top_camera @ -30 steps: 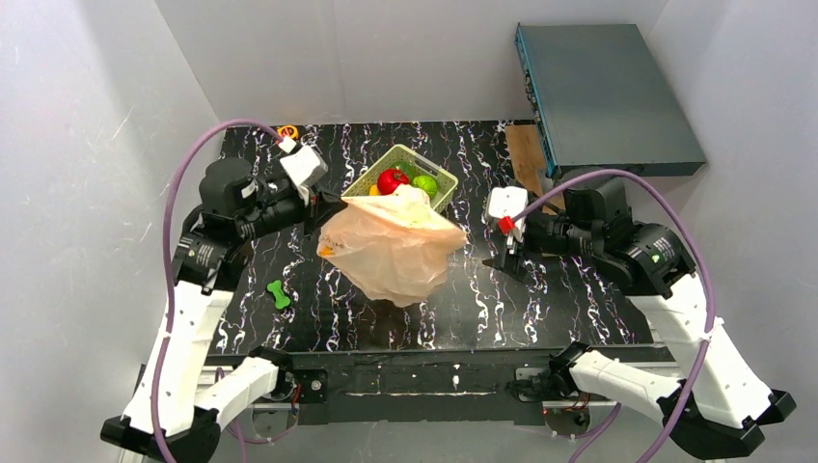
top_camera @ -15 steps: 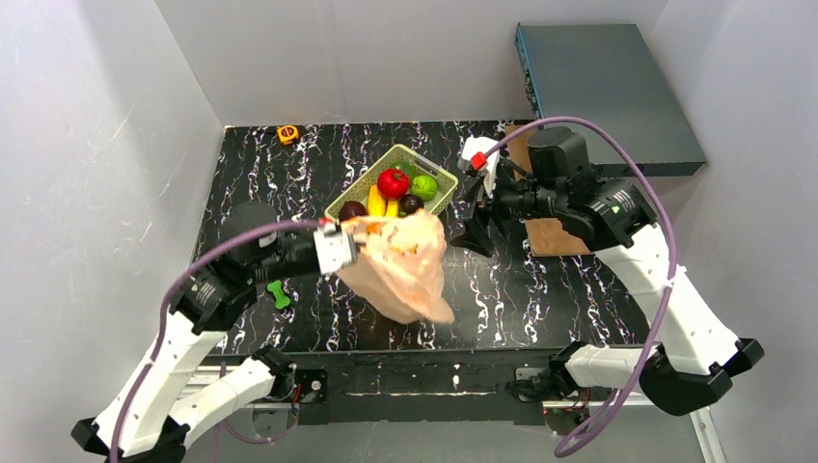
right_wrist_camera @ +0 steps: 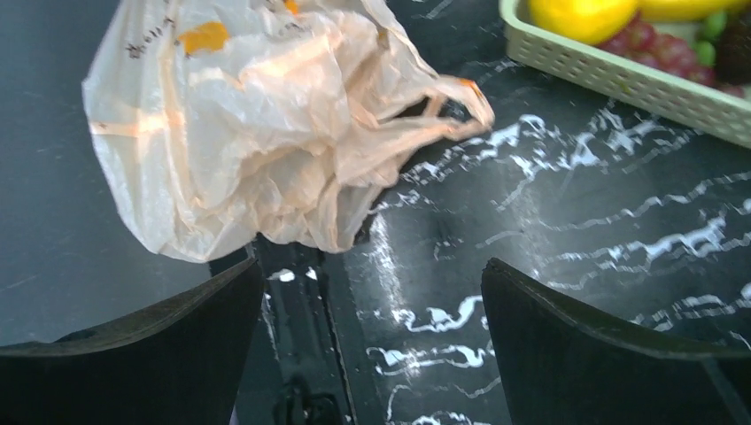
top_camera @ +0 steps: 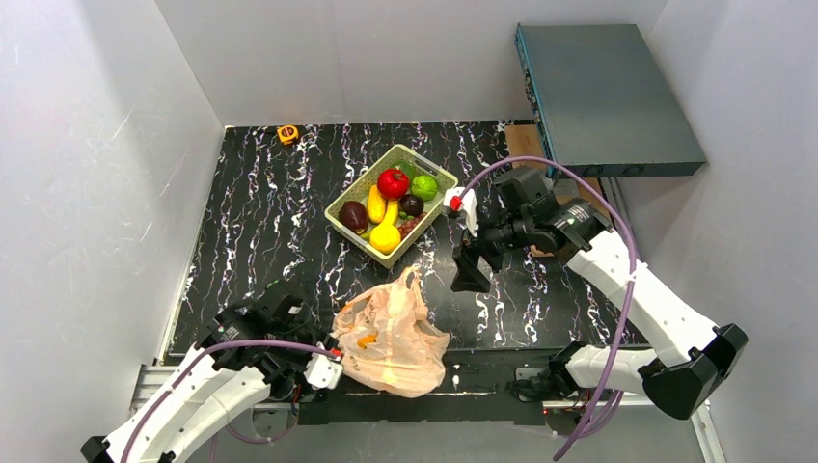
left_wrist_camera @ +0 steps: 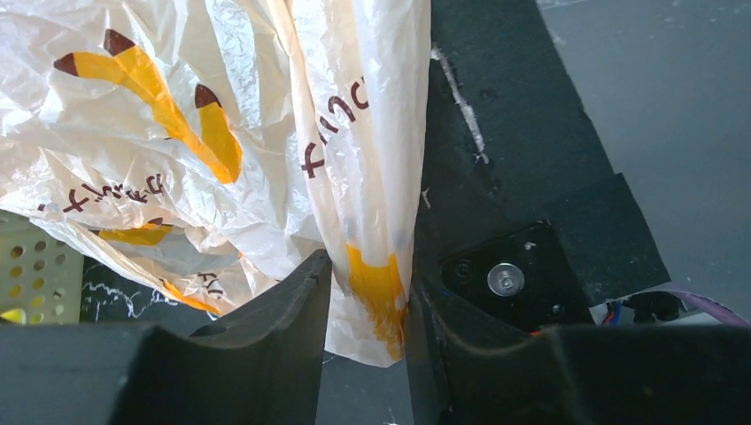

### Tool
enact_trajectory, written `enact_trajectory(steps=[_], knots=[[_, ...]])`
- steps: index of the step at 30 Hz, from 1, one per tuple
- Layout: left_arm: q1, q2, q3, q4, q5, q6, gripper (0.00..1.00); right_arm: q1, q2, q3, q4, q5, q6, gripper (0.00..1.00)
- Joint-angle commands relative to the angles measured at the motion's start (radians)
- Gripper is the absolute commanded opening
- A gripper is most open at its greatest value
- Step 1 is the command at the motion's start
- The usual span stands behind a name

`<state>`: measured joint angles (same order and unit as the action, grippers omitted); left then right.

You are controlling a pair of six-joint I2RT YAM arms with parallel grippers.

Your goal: Place the fake fruits into the plastic bag and tie a complex knot

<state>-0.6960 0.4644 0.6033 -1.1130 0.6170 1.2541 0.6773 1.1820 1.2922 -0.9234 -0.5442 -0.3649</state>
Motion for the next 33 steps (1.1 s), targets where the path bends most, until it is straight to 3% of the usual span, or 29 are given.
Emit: enact_trajectory(steps=[1,10,19,20,23,25,26,30,33], knots=[[-0.004,0.013,0.032,-0.077,0.108,0.106,0.33,0.058,0.028,-0.004,0.137,-0.121,0.071,0.98],[-0.005,-0.014,0.001,-0.064,0.119,0.127,0.32,0.201,0.270,0.099,0.306,-0.194,0.256,0.98],[-0.004,-0.042,-0.031,-0.010,0.094,0.086,0.33,0.261,0.324,-0.030,0.301,-0.202,0.213,0.98],[-0.004,-0.039,-0.029,-0.004,0.093,0.072,0.33,0.263,0.315,-0.044,0.284,-0.217,0.199,0.94],[-0.005,-0.030,-0.020,0.007,0.089,0.041,0.33,0.265,0.276,-0.048,0.237,-0.246,0.157,0.60],[-0.005,-0.022,-0.012,0.018,0.084,0.023,0.33,0.265,0.257,-0.019,0.198,-0.240,0.117,0.26],[-0.005,-0.016,-0.007,0.023,0.081,0.016,0.32,0.264,0.248,-0.002,0.182,-0.219,0.097,0.03],[-0.004,0.009,0.034,0.022,0.038,-0.043,0.28,0.216,0.208,0.117,0.100,-0.184,0.072,0.01],[-0.005,0.008,0.053,0.044,-0.089,-0.160,0.12,0.079,0.151,0.187,0.108,-0.222,0.165,0.01]])
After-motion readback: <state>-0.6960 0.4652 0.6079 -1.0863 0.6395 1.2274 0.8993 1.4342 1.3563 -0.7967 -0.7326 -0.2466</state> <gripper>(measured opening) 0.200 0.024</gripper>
